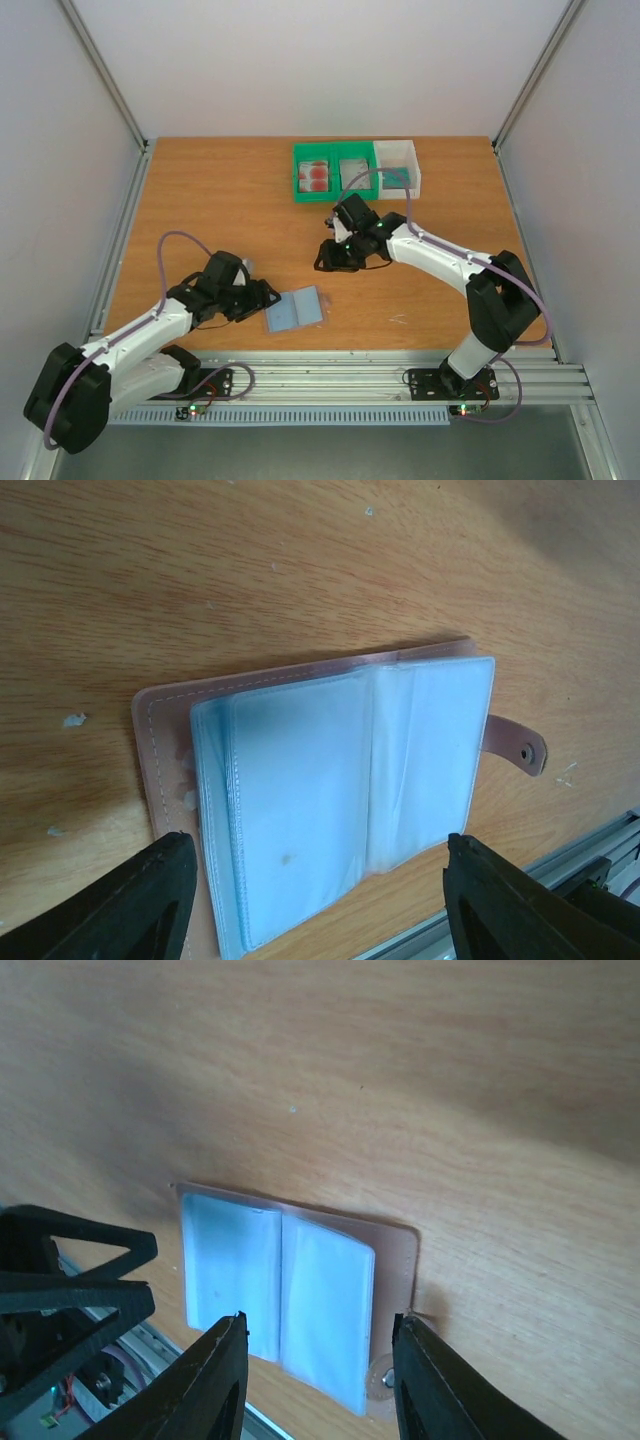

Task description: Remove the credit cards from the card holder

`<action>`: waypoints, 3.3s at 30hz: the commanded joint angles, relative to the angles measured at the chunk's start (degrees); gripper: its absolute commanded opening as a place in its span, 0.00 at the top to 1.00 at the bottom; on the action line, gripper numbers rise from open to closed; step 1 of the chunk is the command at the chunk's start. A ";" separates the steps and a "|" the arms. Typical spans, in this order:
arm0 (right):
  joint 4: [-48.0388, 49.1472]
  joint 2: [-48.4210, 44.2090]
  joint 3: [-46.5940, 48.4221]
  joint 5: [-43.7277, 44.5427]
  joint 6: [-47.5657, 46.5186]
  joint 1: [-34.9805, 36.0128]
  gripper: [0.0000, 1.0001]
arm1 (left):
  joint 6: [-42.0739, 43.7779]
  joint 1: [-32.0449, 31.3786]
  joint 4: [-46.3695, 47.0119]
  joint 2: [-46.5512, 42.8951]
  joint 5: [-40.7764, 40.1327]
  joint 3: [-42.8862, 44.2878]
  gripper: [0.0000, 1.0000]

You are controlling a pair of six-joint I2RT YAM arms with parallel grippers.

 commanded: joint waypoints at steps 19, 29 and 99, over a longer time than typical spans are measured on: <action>15.56 9.28 -9.54 1.80 3.96 5.80 0.65 | 0.70 0.16 8.20 6.79 1.30 -1.64 0.45; 19.82 8.56 -14.28 6.14 8.34 9.21 0.81 | 0.56 0.17 13.91 12.79 3.34 -1.81 0.52; 11.78 -6.84 -18.78 16.08 10.27 10.84 0.61 | 1.93 -0.80 6.32 6.33 -0.62 -0.45 0.49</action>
